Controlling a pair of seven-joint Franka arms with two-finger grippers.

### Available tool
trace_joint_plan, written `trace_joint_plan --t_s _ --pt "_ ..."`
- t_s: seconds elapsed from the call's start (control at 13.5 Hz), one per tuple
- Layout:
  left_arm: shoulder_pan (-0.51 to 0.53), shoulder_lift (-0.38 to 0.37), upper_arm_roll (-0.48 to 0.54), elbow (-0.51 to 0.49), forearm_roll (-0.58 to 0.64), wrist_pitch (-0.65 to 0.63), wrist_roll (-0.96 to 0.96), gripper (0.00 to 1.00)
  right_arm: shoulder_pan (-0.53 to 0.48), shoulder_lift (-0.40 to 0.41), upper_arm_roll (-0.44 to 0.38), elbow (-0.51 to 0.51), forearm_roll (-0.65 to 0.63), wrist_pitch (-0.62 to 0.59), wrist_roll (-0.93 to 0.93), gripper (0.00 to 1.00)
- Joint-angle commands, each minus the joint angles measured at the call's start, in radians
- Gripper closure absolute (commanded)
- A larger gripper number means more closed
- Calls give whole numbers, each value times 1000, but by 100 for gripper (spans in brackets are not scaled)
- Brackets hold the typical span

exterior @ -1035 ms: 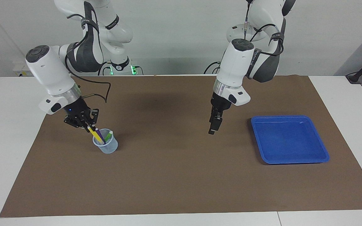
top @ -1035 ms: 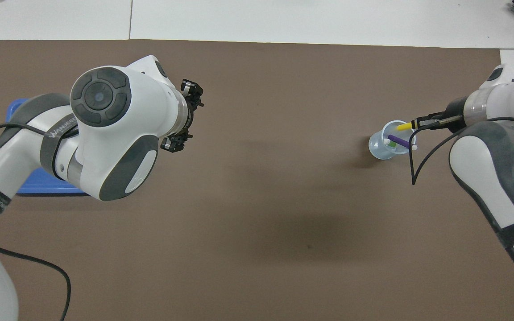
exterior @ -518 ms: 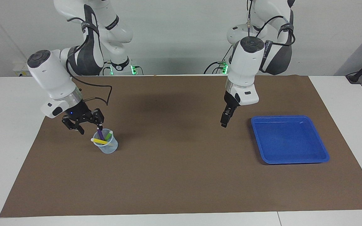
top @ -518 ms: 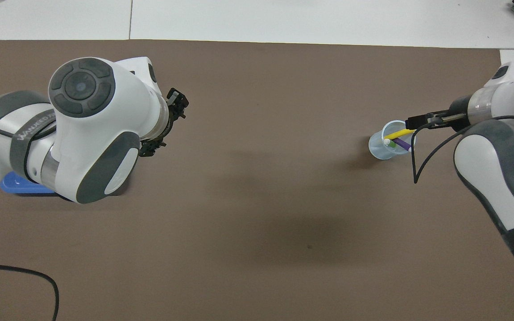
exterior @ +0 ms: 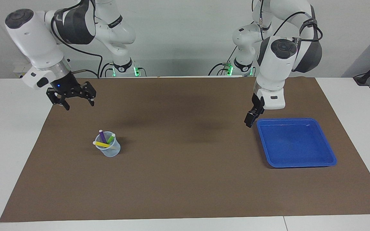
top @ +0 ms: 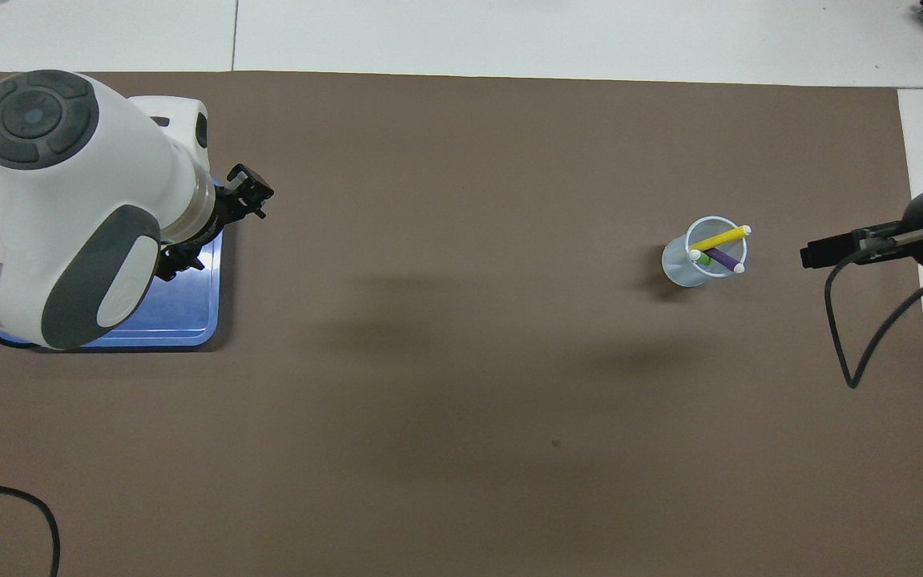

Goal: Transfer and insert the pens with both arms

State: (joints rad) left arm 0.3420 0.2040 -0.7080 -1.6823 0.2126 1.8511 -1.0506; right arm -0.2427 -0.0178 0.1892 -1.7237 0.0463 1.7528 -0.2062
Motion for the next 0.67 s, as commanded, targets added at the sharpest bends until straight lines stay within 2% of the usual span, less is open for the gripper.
trace_joint_plan --t_s 0.0,0.07,0.22,0.44,0.59 --pt "8 -72 44 -10 -25 -67 235 0 -6 -40 9 71 -48 -116 21 0" --pt "6 -101 67 -8 -39 -90 309 0 -6 -69 7 72 -48 -131 21 0" --pt "-12 -171 154 -11 -143 -119 462 0 -16 -100 7 43 -46 -159 18 0" --pt "-142 -201 316 -13 -173 -173 660 0 -19 -114 7 43 -45 -161 16 0" --pt "-166 -213 347 -28 -174 -185 716 0 -18 -116 7 42 -43 -168 19 0"
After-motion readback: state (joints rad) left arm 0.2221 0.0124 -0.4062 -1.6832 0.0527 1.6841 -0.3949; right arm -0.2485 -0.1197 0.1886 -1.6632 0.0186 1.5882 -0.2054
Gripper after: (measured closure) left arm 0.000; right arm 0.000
